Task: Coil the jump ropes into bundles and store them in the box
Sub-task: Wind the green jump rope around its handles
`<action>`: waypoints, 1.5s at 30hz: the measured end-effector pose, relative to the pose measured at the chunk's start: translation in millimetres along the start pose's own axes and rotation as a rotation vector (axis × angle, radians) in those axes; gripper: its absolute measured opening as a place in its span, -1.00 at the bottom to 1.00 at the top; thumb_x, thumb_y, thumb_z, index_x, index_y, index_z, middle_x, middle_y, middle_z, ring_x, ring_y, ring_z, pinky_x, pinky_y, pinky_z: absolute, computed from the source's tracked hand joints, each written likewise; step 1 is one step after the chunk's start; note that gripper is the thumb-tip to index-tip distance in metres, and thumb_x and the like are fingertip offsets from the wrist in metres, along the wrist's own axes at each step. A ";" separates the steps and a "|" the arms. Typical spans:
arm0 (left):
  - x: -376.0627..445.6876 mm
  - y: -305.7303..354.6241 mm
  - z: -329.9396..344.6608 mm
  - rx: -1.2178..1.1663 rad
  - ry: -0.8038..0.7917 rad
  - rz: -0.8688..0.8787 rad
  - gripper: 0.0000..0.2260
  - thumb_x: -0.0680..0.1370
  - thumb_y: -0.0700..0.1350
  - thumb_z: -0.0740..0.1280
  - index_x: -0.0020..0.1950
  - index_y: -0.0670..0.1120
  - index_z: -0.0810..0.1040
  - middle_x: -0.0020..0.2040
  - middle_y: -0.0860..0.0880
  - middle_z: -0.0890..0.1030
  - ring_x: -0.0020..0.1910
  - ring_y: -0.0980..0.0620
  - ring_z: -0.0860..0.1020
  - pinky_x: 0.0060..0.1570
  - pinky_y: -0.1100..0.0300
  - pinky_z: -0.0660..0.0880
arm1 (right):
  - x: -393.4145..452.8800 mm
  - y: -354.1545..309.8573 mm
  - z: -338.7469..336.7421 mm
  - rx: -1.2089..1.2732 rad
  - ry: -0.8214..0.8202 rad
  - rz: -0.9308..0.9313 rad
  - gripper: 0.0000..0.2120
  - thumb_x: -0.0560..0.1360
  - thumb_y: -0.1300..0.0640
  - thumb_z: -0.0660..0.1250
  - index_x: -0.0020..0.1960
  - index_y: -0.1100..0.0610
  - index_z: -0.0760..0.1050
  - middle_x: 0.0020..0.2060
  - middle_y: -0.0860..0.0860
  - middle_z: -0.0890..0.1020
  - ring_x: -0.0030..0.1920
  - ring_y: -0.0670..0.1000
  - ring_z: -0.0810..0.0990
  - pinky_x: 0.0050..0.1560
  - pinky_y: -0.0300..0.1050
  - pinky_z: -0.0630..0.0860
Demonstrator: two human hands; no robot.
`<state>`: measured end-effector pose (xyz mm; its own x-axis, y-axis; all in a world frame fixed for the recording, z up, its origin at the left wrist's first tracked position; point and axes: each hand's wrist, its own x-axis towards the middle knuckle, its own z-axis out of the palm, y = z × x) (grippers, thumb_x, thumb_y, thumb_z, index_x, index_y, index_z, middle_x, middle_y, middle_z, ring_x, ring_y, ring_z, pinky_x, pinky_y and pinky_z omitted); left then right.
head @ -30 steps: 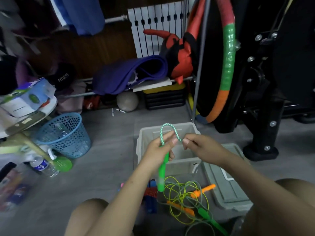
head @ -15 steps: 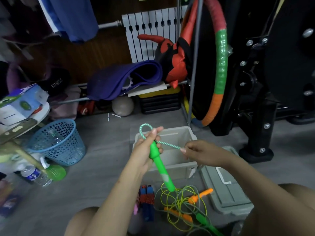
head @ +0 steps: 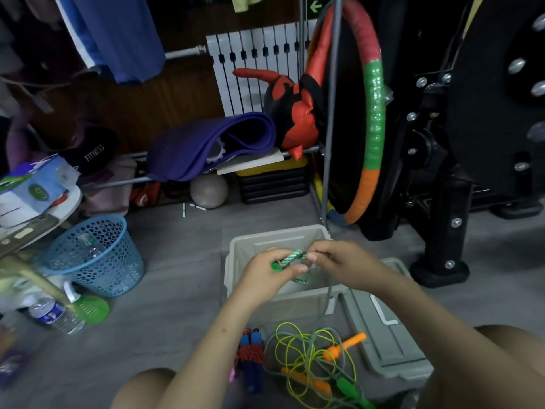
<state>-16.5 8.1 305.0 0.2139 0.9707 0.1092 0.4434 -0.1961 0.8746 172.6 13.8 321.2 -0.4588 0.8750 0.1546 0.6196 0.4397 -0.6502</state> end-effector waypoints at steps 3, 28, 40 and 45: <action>-0.8 2.6 1.9 -0.025 -0.005 -0.032 -0.79 0.46 -0.09 0.46 -0.27 0.23 0.59 -0.25 0.06 0.58 -0.26 0.17 0.51 -0.16 0.13 0.44 | -0.4 0.4 -1.3 0.026 0.002 0.011 -0.83 0.57 -0.02 0.23 -0.18 -0.08 0.51 -0.26 -0.05 0.63 -0.18 -0.07 0.58 -0.12 -0.13 0.45; -12.7 17.3 26.9 -0.195 -0.239 -0.273 -0.89 0.57 -0.13 0.32 0.02 -0.15 0.54 -0.27 -0.05 0.57 -0.49 0.15 0.46 -0.43 0.30 0.44 | 3.4 -12.1 -6.1 0.456 0.235 0.017 -0.76 0.62 0.13 0.14 -0.20 0.08 0.45 -0.32 0.16 0.54 -0.41 -0.08 0.48 -0.31 -0.16 0.40; 8.3 13.6 -13.1 -0.863 0.218 -0.443 -0.84 0.63 -0.18 0.17 -0.15 -0.08 0.37 -0.44 0.00 0.61 -0.57 0.12 0.47 -0.54 0.32 0.43 | -7.7 -0.7 23.7 0.639 -0.302 0.515 -0.19 0.37 -0.41 -0.19 0.12 0.13 0.54 -0.27 0.09 0.68 -0.12 -0.01 0.64 0.00 -0.17 0.45; 17.9 -14.3 -43.0 -0.879 0.486 -0.590 -0.80 0.64 -0.20 0.12 -0.18 -0.09 0.34 -0.57 0.03 0.46 -0.66 0.16 0.38 -0.62 0.36 0.37 | -16.5 20.0 -0.8 0.039 -0.501 0.324 -0.70 0.59 -0.08 0.17 -0.20 0.00 0.56 -0.26 -0.08 0.59 -0.12 -0.05 0.54 -0.02 -0.19 0.39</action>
<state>-56.4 34.3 314.7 -0.2645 0.8677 -0.4210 -0.4343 0.2826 0.8553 193.1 8.4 306.2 -0.5010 0.7568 -0.4198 0.7585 0.1504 -0.6341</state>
